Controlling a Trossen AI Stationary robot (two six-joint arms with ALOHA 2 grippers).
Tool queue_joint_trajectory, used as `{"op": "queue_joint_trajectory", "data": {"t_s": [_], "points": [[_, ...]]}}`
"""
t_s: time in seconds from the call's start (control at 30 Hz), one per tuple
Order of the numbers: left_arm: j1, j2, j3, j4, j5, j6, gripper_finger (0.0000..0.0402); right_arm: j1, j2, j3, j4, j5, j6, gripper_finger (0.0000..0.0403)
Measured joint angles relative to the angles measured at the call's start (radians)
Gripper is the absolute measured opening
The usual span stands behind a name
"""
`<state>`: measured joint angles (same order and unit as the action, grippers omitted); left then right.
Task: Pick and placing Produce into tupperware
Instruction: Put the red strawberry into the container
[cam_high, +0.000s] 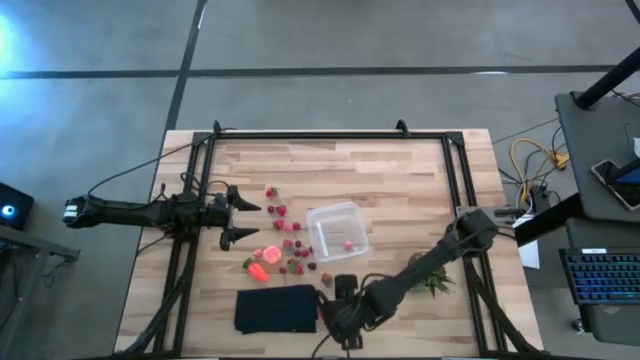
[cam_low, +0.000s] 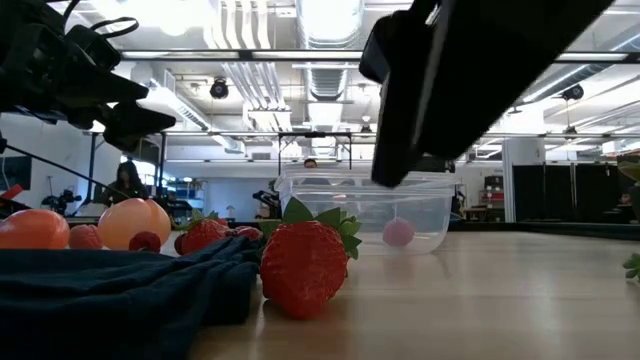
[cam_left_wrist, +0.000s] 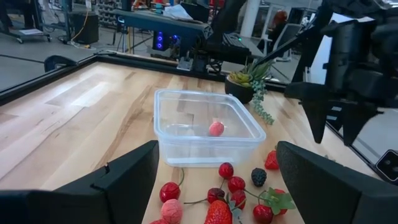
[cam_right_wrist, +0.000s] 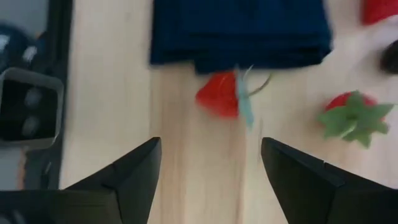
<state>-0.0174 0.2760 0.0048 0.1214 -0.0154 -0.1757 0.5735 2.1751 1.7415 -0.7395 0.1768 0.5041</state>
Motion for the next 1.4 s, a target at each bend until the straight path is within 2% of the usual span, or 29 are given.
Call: {"op": "queue_joint_trajectory", "data": {"t_s": [0.13, 0.53, 0.73, 1.13, 1.27, 1.4], "points": [[0.000, 0.002, 0.000, 0.000, 0.000, 0.000, 0.0310, -0.004, 0.056, 0.072, -0.011, 0.085, 0.018, 0.0259], [0.000, 0.005, 0.000, 0.000, 0.000, 0.000, 0.0310, -0.009, 0.231, 0.269, -0.088, 0.086, -0.002, 0.0256], [0.000, 0.005, 0.000, 0.000, 0.000, 0.000, 0.0310, -0.009, 0.241, 0.269, -0.135, 0.091, 0.048, 0.0234], [0.000, 0.005, 0.000, 0.001, 0.000, 0.000, 0.0310, -0.011, 0.242, 0.281, -0.179, 0.095, 0.087, 0.0156], [0.000, 0.005, 0.000, 0.001, 0.000, 0.000, 0.0310, -0.011, 0.242, 0.292, -0.202, 0.096, 0.087, 0.0152], [0.000, 0.005, 0.000, 0.001, 0.000, 0.000, 0.0310, -0.012, 0.229, 0.344, -0.266, 0.121, 0.079, 0.0167]]}}
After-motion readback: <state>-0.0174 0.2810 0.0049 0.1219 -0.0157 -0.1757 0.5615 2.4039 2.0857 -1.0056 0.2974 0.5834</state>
